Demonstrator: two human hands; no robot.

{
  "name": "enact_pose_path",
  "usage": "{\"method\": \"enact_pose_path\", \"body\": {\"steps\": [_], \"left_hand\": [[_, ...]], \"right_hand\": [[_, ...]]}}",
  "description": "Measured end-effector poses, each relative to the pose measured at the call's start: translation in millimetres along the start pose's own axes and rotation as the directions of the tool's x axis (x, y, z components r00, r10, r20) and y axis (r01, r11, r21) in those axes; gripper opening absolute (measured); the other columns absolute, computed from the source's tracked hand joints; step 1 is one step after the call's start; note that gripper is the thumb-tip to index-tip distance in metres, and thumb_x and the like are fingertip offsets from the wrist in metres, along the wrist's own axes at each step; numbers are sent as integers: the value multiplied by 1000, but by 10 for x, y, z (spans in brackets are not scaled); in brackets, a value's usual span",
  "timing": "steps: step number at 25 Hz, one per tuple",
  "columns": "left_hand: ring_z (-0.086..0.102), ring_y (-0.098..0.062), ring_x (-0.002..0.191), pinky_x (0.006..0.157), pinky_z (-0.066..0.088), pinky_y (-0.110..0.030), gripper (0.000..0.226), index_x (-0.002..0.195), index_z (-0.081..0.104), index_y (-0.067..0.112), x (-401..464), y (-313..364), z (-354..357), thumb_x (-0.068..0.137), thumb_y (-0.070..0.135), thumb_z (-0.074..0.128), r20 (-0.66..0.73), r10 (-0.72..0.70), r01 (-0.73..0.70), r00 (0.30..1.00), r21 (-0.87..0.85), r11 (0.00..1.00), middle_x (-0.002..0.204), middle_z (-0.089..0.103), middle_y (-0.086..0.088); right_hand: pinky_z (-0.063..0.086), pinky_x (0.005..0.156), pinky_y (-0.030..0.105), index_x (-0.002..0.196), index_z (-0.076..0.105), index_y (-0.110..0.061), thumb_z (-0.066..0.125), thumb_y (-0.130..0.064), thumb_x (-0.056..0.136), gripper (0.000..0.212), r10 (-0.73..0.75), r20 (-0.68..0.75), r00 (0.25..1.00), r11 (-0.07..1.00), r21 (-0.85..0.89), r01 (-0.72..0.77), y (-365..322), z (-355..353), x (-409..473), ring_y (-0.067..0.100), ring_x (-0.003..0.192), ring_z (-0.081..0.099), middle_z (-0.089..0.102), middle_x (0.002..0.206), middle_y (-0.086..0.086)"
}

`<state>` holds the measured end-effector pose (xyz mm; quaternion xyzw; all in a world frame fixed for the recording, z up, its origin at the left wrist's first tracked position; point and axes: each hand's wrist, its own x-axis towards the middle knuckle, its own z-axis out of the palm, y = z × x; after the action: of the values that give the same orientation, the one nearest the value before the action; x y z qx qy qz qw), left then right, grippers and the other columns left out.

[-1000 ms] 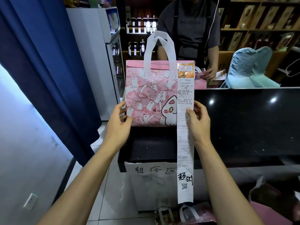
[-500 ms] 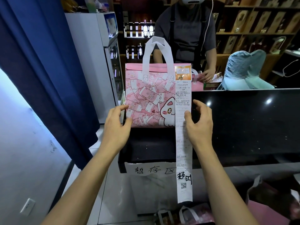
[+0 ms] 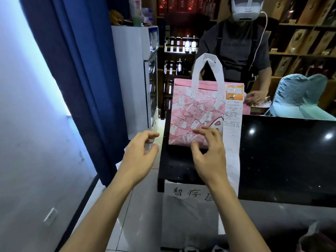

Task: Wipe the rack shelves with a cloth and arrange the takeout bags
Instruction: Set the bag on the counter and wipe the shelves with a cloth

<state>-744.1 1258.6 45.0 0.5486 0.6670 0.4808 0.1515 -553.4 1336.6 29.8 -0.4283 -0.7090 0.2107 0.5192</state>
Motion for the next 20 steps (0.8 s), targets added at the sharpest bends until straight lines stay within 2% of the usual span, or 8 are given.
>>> {"method": "enact_pose_path", "body": {"steps": [3, 8, 12, 15, 20], "left_hand": [[57, 2, 109, 90, 48, -20, 25, 119, 61, 35, -154, -176, -332, 96, 24, 58, -62, -57, 57, 996, 5, 998, 115, 59, 23], [53, 14, 103, 77, 40, -1, 26, 114, 61, 37, -446, -446, -936, 95, 21, 56, -283, -129, 160, 950, 91, 983, 108, 60, 24], [55, 1, 109, 86, 39, -10, 27, 120, 62, 32, -788, -597, -1460, 96, 22, 56, -430, -189, 285, 883, 170, 943, 117, 62, 18], [54, 2, 110, 86, 40, -13, 25, 119, 60, 36, -1172, -681, -1799, 96, 26, 56, -565, -254, 411, 785, 169, 896, 119, 59, 19], [52, 7, 108, 85, 40, -13, 24, 116, 60, 38, -1829, -688, -2147, 96, 26, 57, -741, -327, 595, 587, 122, 794, 117, 56, 21]], "right_hand": [[44, 106, 40, 115, 67, -23, 65, -15, 90, 27, -70, 112, 991, 996, 63, 63, -236, 403, -73, 9, 123, 50, 53, 126, -7], [43, 105, 27, 117, 65, -25, 65, -15, 90, 29, -193, 284, 939, 968, 211, 135, -657, 1111, -201, 5, 121, 52, 53, 124, -10], [48, 101, 31, 121, 62, -29, 63, -20, 93, 29, -265, 431, 863, 940, 316, 131, -1056, 1665, -398, 4, 117, 53, 53, 122, -15], [49, 95, 24, 132, 55, -35, 60, -25, 95, 39, -331, 577, 747, 902, 427, 69, -1362, 2071, -677, 0, 114, 54, 53, 122, -20], [41, 90, 10, 138, 49, -40, 59, -32, 95, 45, -531, 701, 476, 807, 590, 32, -1765, 2540, -1170, -7, 118, 50, 52, 127, -20]]}}
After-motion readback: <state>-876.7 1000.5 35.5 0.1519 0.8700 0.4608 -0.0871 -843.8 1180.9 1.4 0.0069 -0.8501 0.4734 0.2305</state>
